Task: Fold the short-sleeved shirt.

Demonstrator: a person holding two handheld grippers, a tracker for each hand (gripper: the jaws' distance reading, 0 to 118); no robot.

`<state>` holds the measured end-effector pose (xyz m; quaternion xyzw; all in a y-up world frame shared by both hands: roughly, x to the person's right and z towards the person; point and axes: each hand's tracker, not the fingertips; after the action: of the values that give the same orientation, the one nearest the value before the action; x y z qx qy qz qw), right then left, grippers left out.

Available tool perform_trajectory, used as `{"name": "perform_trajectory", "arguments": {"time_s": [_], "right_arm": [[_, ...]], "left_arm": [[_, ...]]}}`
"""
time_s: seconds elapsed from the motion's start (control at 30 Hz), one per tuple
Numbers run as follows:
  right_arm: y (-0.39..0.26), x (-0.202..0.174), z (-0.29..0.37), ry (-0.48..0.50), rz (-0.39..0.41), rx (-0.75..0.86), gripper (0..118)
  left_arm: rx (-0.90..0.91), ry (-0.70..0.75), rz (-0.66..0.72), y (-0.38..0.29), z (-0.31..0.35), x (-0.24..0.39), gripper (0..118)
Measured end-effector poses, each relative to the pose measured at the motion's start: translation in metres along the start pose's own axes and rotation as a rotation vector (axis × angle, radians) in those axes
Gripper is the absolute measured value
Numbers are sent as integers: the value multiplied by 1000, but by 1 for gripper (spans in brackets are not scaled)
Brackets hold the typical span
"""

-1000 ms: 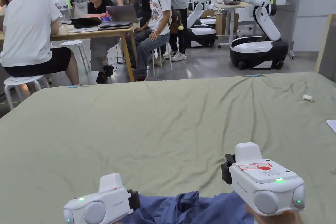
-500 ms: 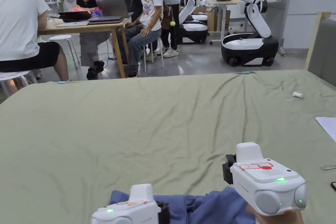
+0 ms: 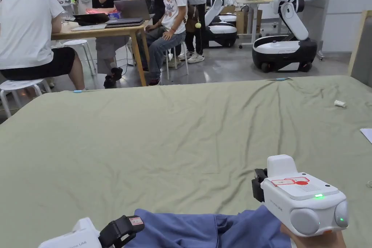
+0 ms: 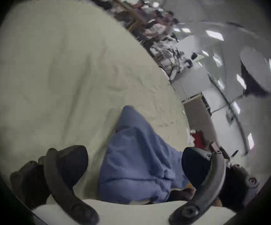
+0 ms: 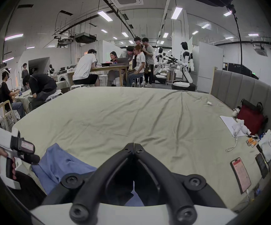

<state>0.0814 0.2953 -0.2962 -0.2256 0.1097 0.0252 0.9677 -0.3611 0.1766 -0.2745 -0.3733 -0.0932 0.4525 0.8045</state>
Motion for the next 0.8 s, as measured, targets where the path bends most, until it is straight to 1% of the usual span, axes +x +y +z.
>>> {"name": "perform_trajectory", "arguments": {"time_s": [0.03,0.07,0.1,0.13,0.17,0.2,0.23,0.27,0.3,0.33,0.37,0.4,0.43,0.5,0.57,0.63,0.67,0.73,0.8], "right_arm": [[-1,3,-6,-2,1,1,0],[0,5,-6,-6,1,1,0],[1,6,-6,-9,-1,0,0],[2,8,-6,-11,-5,0,0],[1,10,-9,-10,-10,-1,0],[1,10,-10,-13,-10,-3,0],[1,10,-11,-16,-6,-6,0],[1,9,-11,-17,0,-8,0],[1,9,-10,-17,9,-9,0],[1,9,-10,-18,18,-10,0],[1,9,-10,-22,22,-11,0],[1,10,-10,-23,22,-12,0],[0,12,-11,-25,21,-13,0],[0,13,-12,-35,22,-17,0],[2,12,-9,-42,26,-15,0],[2,13,-9,-46,21,-14,0],[3,13,-8,-49,19,-13,0],[3,13,-6,-50,14,-12,0],[1,12,-6,-52,21,-16,0]], "left_arm": [[-51,-75,99,-5,-11,-11,118],[-74,-154,148,-11,-20,-18,118],[-71,-182,153,-12,-20,-11,118],[-30,-198,133,-25,-4,17,118],[-49,-272,181,-29,-11,16,117],[-59,-296,220,-35,-17,16,110],[-37,-258,211,-41,-21,15,86],[-16,-207,204,-42,-17,16,38],[-4,-102,166,-48,-21,19,14],[15,-47,124,-53,-21,21,14],[14,-121,134,-54,-18,20,13],[39,-149,149,-44,-16,17,12],[119,-115,167,-41,-6,21,12],[199,-98,104,-31,9,28,12],[266,60,-27,-14,29,44,12],[324,147,-113,-5,44,56,12],[335,194,-197,15,39,40,12],[324,211,-352,10,39,63,12],[327,275,-550,-6,26,97,12]]}}
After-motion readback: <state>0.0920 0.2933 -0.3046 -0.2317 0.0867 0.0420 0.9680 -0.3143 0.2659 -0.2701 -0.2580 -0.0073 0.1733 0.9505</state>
